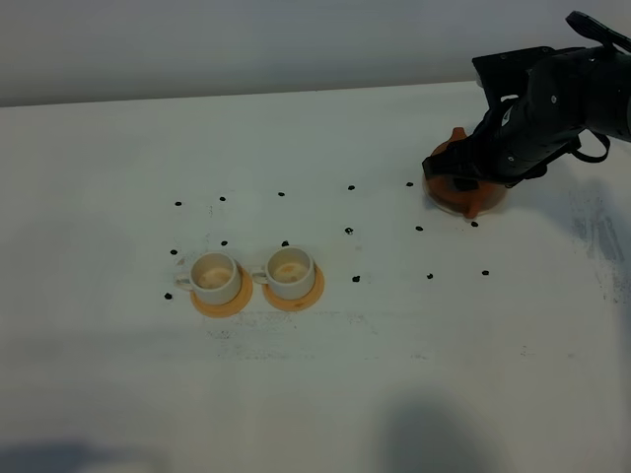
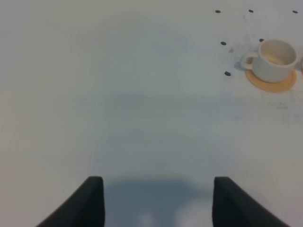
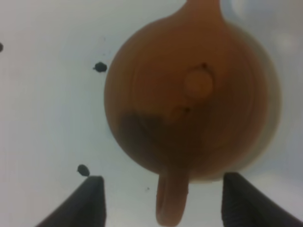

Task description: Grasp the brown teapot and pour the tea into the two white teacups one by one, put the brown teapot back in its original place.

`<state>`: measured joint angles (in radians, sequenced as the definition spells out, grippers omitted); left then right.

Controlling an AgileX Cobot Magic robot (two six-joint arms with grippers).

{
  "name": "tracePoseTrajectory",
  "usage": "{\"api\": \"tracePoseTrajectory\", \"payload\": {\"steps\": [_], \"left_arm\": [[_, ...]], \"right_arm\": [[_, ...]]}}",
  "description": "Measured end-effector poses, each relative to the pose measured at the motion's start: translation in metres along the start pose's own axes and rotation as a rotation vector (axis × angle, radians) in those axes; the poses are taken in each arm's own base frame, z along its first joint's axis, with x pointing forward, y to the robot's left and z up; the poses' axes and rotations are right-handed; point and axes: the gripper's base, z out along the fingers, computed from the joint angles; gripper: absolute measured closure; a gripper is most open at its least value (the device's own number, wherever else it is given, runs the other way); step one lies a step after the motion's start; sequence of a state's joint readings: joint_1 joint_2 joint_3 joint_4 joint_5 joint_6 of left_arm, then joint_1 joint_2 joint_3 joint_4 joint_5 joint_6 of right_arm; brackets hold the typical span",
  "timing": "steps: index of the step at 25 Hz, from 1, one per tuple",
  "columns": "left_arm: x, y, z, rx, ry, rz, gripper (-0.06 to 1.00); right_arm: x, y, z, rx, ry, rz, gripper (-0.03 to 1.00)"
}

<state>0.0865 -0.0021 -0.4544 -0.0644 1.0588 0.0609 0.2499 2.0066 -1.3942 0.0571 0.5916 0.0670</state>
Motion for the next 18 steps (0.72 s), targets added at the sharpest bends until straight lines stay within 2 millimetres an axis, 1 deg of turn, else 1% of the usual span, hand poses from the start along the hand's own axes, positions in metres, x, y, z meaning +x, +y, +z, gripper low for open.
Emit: {"api": "tracePoseTrajectory", "payload": {"steps": [2,6,10,18], "left_arm": [[0.0000,0.0000,0.0000,0.000,0.000,0.000,0.44],[0.0000,0.0000,0.0000,0.000,0.000,0.000,0.44],[0.0000,0.0000,0.0000,0.000,0.000,0.000,0.44],[0.0000,0.0000,0.0000,0.000,0.000,0.000,0.44]], "right_arm": [[0.0014,-0.0003,0.0041,0.001,0.010,0.000,0.43],[0.0019,-0.0004,0.0054,0.001,0.013,0.001,0.43],[0.0035,-0.0046,0.0108,0.007,0.027,0.009,0.43],[0.0033,-0.0094,0.0111,0.012,0.029,0.013,0.43]]}}
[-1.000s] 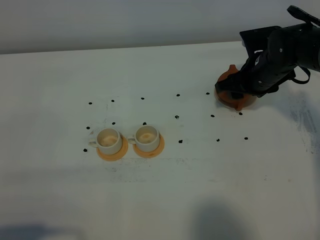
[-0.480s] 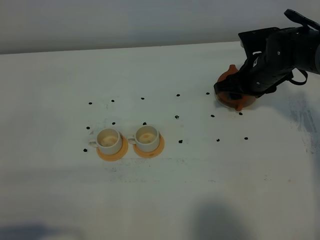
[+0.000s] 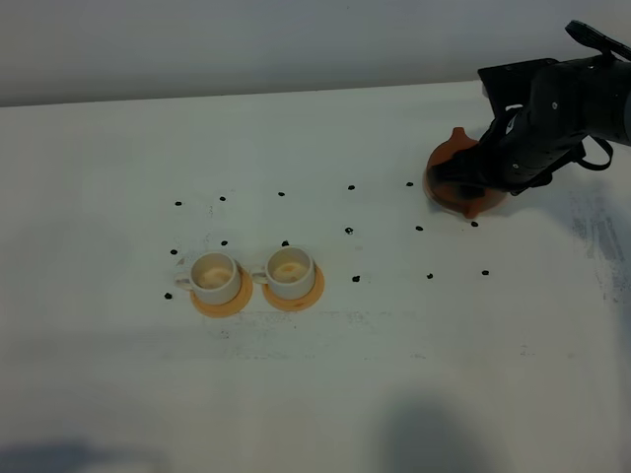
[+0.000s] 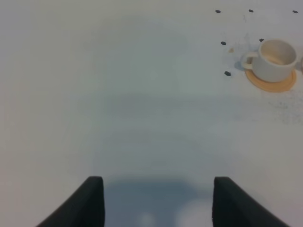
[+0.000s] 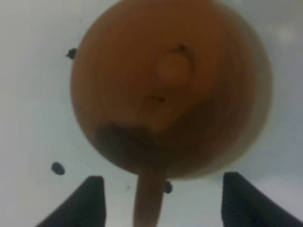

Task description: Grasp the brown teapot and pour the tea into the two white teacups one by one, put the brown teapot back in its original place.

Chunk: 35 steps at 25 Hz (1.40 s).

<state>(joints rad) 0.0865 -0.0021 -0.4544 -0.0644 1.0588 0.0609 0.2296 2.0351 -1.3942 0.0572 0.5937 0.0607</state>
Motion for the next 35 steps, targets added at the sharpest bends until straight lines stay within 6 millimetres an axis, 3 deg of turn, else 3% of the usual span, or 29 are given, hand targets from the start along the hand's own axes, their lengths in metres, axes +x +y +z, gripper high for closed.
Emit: {"api": "tracePoseTrajectory", "payload": {"steps": [25,29,35], "left_arm": [[0.0000,0.0000,0.0000,0.000,0.000,0.000,0.44],[0.0000,0.0000,0.0000,0.000,0.000,0.000,0.44],[0.0001,0.0000,0.0000,0.000,0.001,0.000,0.44]], "right_arm": [[0.0011,-0.0006,0.0093,0.002,-0.001,-0.013,0.44],[0.0011,-0.0006,0.0093,0.002,0.000,-0.014,0.48],[0.0012,-0.0006,0.0093,0.002,0.000,-0.017,0.66]]}}
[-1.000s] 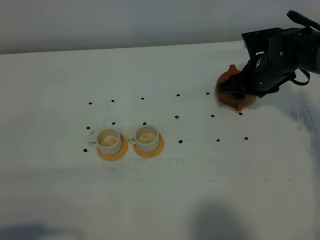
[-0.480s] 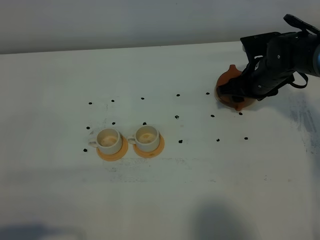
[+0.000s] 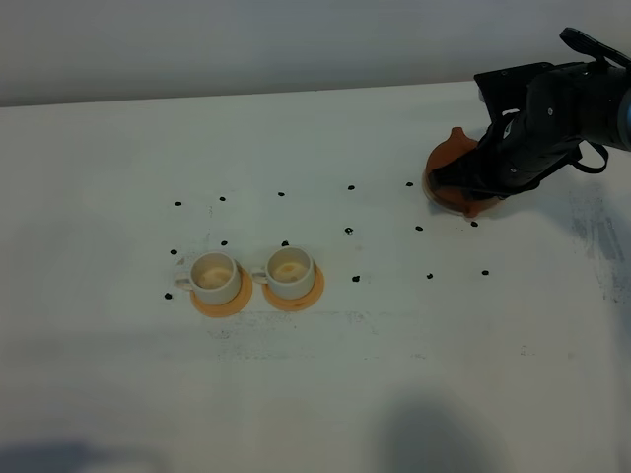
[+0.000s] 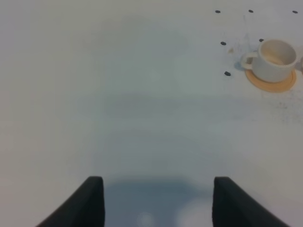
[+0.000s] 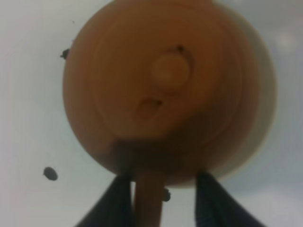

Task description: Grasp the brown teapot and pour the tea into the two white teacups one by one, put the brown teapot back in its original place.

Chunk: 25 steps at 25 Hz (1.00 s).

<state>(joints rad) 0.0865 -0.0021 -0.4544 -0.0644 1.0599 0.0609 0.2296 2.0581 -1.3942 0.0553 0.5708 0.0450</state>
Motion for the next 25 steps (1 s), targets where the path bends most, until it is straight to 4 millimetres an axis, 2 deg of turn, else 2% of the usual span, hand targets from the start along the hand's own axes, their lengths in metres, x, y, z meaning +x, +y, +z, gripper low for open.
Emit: {"api": "tracePoseTrajectory", "payload": {"steps": [4,18,25], "left_arm": [[0.000,0.000,0.000,0.000,0.000,0.000,0.44],[0.000,0.000,0.000,0.000,0.000,0.000,0.44],[0.000,0.000,0.000,0.000,0.000,0.000,0.44]], "right_arm": [[0.000,0.000,0.000,0.000,0.001,-0.030,0.85],[-0.001,0.000,0.000,0.000,-0.005,-0.084,0.85],[-0.005,0.001,-0.014,-0.002,-0.042,-0.098,0.85]]}}
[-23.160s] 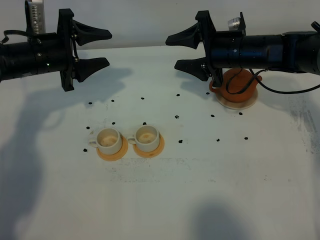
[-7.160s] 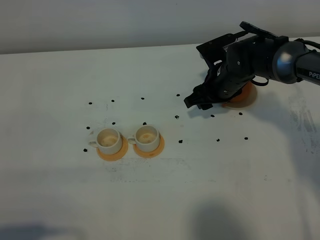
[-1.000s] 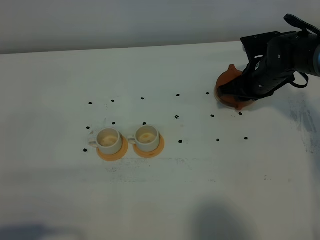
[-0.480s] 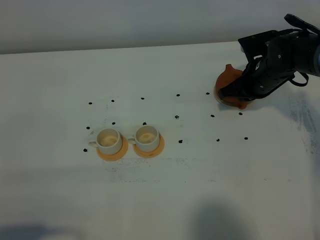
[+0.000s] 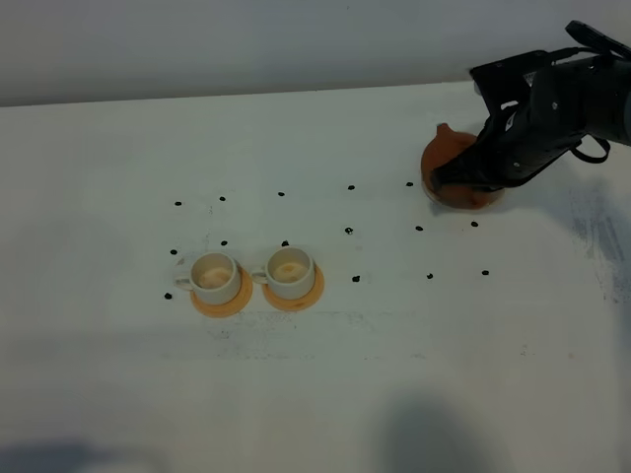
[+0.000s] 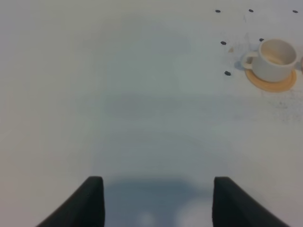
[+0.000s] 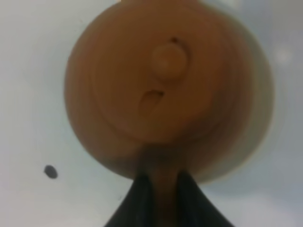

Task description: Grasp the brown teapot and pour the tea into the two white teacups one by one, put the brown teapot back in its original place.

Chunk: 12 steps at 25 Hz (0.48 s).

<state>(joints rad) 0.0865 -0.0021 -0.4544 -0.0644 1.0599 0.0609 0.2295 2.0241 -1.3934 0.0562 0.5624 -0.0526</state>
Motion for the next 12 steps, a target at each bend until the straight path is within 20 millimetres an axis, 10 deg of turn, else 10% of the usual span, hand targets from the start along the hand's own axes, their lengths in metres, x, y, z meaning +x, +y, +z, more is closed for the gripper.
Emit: {"api": "tracePoseTrajectory", "payload": {"steps": [12], "left_arm": [[0.000,0.000,0.000,0.000,0.000,0.000,0.44]], "right_arm": [[-0.011,0.006,-0.038,-0.004,-0.081,-0.045,0.85]]}}
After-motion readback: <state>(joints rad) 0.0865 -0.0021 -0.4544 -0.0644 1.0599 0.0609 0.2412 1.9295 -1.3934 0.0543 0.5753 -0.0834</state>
